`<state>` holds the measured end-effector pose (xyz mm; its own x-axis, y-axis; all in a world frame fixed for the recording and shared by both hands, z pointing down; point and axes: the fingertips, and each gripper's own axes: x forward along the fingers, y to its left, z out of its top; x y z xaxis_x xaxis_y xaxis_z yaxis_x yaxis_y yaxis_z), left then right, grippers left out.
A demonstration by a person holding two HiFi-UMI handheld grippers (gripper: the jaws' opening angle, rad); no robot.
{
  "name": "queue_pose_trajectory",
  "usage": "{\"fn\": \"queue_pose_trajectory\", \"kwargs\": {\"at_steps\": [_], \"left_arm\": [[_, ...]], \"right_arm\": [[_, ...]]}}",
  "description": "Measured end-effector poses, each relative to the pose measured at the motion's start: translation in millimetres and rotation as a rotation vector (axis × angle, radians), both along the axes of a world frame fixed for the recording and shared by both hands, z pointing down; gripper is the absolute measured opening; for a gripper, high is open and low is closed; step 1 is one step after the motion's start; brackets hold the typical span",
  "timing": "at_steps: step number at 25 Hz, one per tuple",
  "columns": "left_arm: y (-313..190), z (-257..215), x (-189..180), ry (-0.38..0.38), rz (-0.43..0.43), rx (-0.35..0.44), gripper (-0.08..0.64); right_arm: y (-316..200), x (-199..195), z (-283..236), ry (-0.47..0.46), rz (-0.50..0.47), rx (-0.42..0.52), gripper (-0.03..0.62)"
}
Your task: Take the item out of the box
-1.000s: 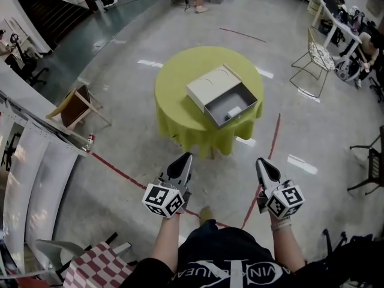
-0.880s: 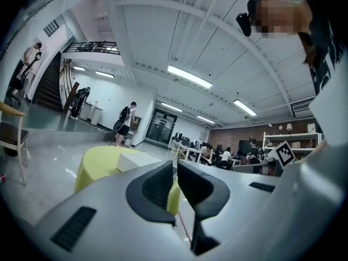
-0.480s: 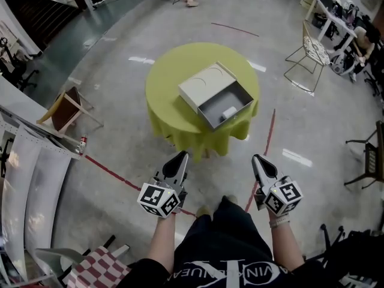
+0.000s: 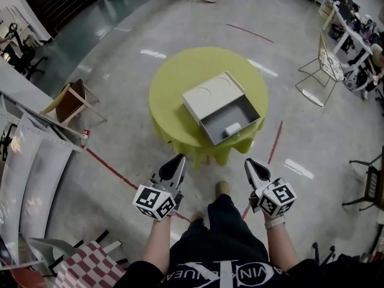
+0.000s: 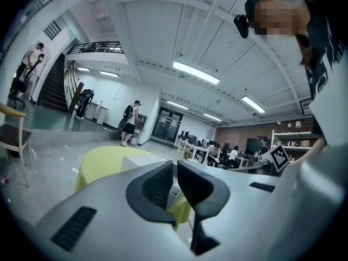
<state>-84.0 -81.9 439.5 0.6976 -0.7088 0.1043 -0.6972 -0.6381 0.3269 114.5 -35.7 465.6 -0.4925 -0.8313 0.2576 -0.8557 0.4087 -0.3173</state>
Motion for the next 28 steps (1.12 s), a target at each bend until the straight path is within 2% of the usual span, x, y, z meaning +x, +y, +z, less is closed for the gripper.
{"fn": "queue_pose_trajectory", "kwargs": {"at_steps": [15, 22, 28], "left_arm": [[-55, 27, 48, -0.024, -0.040, -0.050, 0.031], [-73, 32, 72, -0.045, -0.065, -0.086, 0.030], [-72, 46, 75, -0.058, -0.103, -0.114, 0.031]], "right_arm": [[-78, 18, 30, 0.016, -0.196, -0.065, 0.006], [-101, 27, 41, 0.060, -0.316, -0.086, 0.006], [-107, 24, 50, 0.062, -0.412, -0.097, 0.006]]}}
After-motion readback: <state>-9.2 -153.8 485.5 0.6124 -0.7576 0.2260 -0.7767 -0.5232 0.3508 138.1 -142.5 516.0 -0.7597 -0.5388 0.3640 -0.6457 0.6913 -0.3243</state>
